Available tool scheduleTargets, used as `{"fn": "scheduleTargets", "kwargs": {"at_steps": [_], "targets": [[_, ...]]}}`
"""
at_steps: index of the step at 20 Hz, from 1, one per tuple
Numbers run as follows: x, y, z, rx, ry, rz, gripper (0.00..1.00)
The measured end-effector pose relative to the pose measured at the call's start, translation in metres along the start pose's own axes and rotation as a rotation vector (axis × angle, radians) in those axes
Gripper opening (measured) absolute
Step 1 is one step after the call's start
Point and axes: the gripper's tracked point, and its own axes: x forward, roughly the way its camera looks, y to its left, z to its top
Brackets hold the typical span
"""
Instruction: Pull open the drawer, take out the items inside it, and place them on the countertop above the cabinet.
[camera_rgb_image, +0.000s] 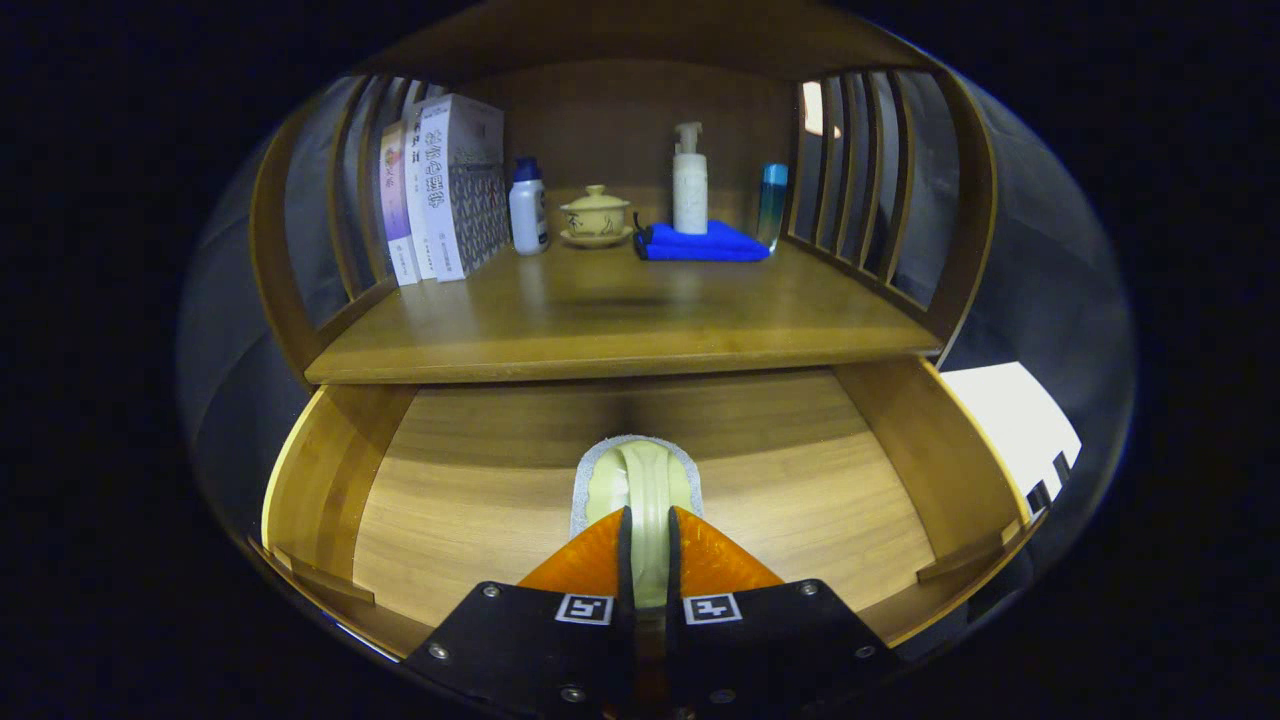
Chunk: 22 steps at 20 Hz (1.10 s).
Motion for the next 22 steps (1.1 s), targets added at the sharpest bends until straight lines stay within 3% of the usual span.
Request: {"fn": "scheduleTargets", "kwargs": {"at_steps": [5, 11, 14, 18, 22], "targets": [[-0.019, 0.014, 0.014, -0.090, -0.076, 0.041, 0.12], [-0.031, 0.015, 0.017, -0.046, -0.095, 0.040, 0.12], [-0.039, 0.015, 0.024, -0.089, -0.120, 0.042, 0.12], [-0.066, 0.016, 0.053, -0.105, -0.193, 0.046, 0.11], [-0.088, 0.013, 0.113, -0.081, -0.321, 0.038, 0.11]]}}
